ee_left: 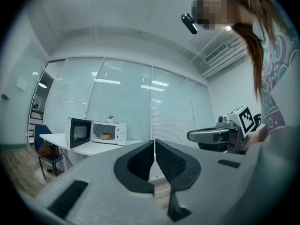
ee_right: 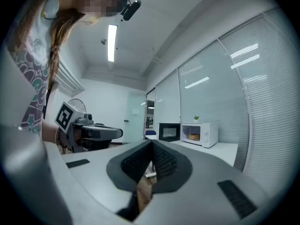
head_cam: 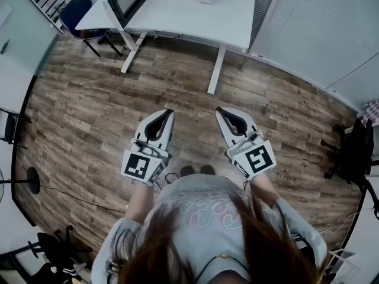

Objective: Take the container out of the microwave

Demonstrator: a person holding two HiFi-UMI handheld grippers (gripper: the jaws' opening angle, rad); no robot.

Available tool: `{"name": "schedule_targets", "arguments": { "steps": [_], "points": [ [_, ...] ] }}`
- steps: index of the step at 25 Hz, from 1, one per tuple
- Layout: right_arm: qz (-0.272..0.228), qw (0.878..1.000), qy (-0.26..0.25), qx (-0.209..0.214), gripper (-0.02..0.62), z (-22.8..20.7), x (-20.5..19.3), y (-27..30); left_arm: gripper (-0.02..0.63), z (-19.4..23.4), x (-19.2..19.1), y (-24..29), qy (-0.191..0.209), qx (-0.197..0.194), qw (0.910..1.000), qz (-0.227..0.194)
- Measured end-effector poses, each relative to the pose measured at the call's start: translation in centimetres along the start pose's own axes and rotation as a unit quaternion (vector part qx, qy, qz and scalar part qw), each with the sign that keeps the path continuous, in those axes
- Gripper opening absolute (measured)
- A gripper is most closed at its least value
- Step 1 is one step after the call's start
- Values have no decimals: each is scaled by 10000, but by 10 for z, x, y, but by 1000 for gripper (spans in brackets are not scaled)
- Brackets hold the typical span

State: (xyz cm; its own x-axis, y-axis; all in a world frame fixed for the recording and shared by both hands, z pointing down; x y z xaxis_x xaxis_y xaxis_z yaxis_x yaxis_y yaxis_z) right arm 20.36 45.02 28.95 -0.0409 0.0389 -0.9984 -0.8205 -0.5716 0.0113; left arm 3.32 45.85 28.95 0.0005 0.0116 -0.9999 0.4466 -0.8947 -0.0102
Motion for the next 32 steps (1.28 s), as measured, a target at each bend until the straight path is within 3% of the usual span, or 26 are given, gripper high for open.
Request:
{"name": "schedule_targets", "arguments": {
  "steps": [15,21,23,27,32],
  "points": [
    [42,10000,86,11,5,12,-7,10,17,8,2,-4,52,-19,10000,-34],
    [-218,9995,201,-99,5,7,1,9,18,9,8,-3,27,100,9998,-148],
    [-316,9992,255,-49,61,8,4,10,30,12,10,-4,16,203,9995,-223],
    [-557,9970,506,-166,253,8,6,12,218,17,8,-4,-145,237,9995,-120],
    [-631,9948,652,-458,361,6,3,12,289,23,10,-8,-215,290,9992,-149]
  ]
}}
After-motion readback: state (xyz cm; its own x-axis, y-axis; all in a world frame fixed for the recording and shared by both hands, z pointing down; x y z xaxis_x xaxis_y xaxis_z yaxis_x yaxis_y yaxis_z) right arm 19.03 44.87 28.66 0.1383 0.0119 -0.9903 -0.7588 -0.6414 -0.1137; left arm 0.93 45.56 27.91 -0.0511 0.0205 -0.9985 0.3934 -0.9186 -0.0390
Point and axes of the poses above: the fingertips, and each gripper's own axes: y forward along the fingers, z to its left, x out of its top, the point moved 4 cm from there along -y, backward along the fingers, and after that the axes turned 10 degrees about x, right-handed, at the moved point
